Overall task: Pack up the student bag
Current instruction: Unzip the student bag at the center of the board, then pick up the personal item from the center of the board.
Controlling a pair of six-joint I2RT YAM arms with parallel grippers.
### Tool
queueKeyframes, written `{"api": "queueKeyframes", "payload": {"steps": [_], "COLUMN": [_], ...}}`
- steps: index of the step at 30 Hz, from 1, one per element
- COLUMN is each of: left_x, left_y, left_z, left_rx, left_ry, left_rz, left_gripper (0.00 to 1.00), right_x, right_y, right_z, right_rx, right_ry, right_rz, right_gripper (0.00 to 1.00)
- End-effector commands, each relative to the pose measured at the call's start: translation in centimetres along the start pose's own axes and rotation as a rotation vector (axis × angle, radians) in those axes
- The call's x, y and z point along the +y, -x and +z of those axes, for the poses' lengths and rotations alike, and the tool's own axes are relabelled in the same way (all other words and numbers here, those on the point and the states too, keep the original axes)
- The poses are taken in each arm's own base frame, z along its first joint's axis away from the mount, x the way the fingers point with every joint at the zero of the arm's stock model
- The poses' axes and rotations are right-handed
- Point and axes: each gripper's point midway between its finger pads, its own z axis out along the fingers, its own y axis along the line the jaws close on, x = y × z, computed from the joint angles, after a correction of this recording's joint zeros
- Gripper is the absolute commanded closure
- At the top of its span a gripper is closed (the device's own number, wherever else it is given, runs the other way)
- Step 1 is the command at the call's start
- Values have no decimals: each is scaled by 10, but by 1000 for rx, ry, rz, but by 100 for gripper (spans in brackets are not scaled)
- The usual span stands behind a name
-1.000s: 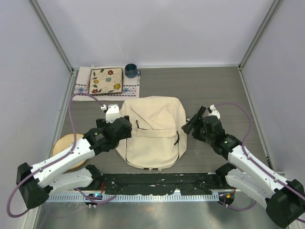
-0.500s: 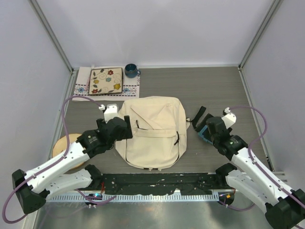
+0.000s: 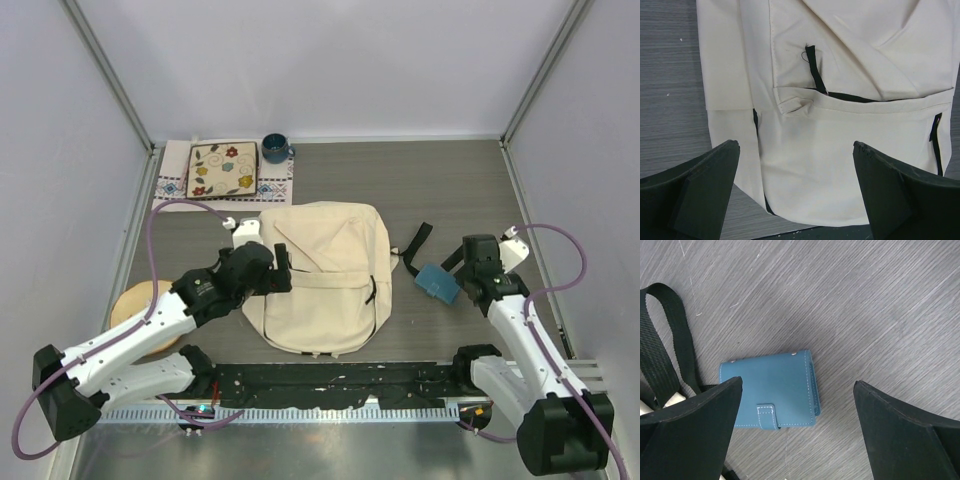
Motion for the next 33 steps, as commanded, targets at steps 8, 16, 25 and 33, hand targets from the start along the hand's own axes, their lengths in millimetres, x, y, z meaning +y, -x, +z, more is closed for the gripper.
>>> {"api": "queueKeyframes", "payload": {"steps": [8,16,25,33], "left_x": [-6,-3,-3,-4], "left_y": [5,2,-3,-5], "left_z": [-3,-2,3,6], "left_rx": [-30,-26,-11,0], "left_ry": [-48,-40,-33,-31], "left_rz": [-28,-23,-16,-13], "left_gripper": [0,0,0,0], "right_x": [8,6,19,26], "right_y": [-21,-40,-50,-62], "right_z": [24,36,38,43], "right_rx": [127,187,229,279], "right_ry": [59,78,161,205], "right_rz": [37,39,8,-4], "right_gripper": [2,2,9,33]}}
